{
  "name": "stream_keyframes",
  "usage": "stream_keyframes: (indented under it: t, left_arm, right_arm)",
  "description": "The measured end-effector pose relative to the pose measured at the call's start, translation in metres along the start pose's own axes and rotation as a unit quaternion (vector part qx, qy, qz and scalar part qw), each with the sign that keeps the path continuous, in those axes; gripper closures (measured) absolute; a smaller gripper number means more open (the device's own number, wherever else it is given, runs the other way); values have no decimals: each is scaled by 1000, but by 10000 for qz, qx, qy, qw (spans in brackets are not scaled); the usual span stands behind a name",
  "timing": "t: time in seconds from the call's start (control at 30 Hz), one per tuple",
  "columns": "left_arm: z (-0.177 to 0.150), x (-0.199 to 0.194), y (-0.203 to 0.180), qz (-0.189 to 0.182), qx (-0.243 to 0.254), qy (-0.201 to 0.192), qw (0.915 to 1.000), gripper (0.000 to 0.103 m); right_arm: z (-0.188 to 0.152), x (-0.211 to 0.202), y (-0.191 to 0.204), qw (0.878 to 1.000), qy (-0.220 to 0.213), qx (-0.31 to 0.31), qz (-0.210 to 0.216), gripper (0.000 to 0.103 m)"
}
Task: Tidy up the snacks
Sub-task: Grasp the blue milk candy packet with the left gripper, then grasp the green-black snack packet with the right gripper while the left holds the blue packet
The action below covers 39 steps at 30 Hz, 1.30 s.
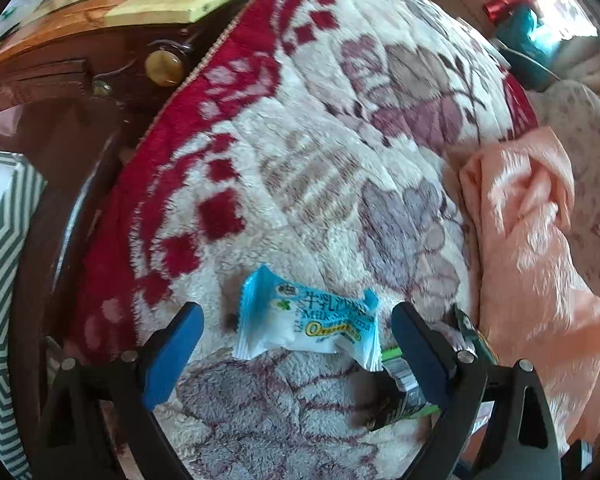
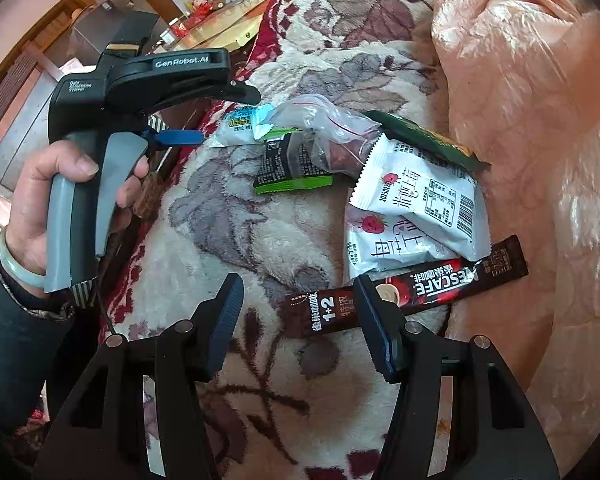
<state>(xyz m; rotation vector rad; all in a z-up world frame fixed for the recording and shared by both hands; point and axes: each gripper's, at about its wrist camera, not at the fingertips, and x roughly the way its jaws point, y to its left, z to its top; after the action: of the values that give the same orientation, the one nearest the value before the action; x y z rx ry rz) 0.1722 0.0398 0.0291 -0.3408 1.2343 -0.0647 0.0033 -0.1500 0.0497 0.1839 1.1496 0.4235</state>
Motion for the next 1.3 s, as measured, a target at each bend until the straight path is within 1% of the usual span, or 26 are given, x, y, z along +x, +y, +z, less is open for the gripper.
stream_keyframes:
  t: [0.13, 0.2, 0.27, 0.33, 0.4, 0.43, 0.47, 0.5, 0.57, 0.63, 0.67, 0.83, 0.9, 1.03, 1.1, 1.17, 1.23, 1.3]
  left_arm:
    - [0, 6, -7, -73, 85, 84, 9999, 7]
    - [-2, 11, -14, -86, 251, 204, 9994, 7]
    - [-3, 17, -19, 67, 375, 231, 9990, 7]
    - [-4, 19, -19, 99, 398, 219, 9989, 8]
    - [-5, 16, -17, 90, 366, 139, 9992, 16]
    - [-5, 15, -16, 149, 380, 84, 9991, 30]
    - [-5, 14, -15, 247, 407, 47, 9989, 38]
    - [-6, 13, -13, 264, 415, 18, 9988, 39]
    - [-6, 10, -7, 137, 352, -20, 9993, 42]
    - [-6, 6, 0, 55, 226, -57, 9997, 43]
    - [-6, 4, 2, 28, 180, -80, 9998, 43]
    - [-9, -14, 10, -117, 95, -227, 9996, 43]
    - [-10, -21, 11, -110, 129, -282, 9995, 43]
    - [-16, -29, 15, -136, 162, -320, 9993, 43]
    - [-19, -31, 17, -146, 142, -334, 9992, 43]
    - [-23, -33, 20, -155, 128, -327, 9993, 43]
    - [-26, -34, 23, -183, 112, -293, 9993, 43]
    - [-29, -36, 27, -178, 99, -289, 9994, 43]
  right_arm:
    - [0, 1, 2, 10000, 11, -34, 14, 46]
    - [-1, 2, 3, 10000, 27, -65, 10, 46]
    - [0, 2, 3, 10000, 35, -58, 19, 46]
    - [0, 1, 3, 10000, 25, -28, 38, 45]
    - [3, -1, 4, 10000, -43, -14, 21, 45]
    - [5, -3, 6, 9999, -106, -18, 26, 45]
    - [7, -5, 8, 9998, -167, -21, 60, 45]
    - [10, -6, 10, 9997, -213, -17, 107, 45]
    - [18, -7, 16, 9992, -300, -9, 271, 45]
    - [26, -2, 23, 9990, -302, -50, 337, 43]
    - [31, 2, 27, 9991, -303, -103, 295, 43]
    - [51, 31, 28, 9995, -236, -25, -208, 43]
    - [57, 40, 23, 9994, -175, 75, -282, 43]
    - [72, 48, 16, 9987, -241, 192, -397, 42]
    - [80, 54, 20, 9989, -210, 47, -426, 40]
    - [85, 61, 25, 9982, -140, -185, -547, 40]
    - [89, 67, 30, 9958, -62, -528, -749, 40]
    - [92, 68, 37, 9904, 46, -1043, -911, 40]
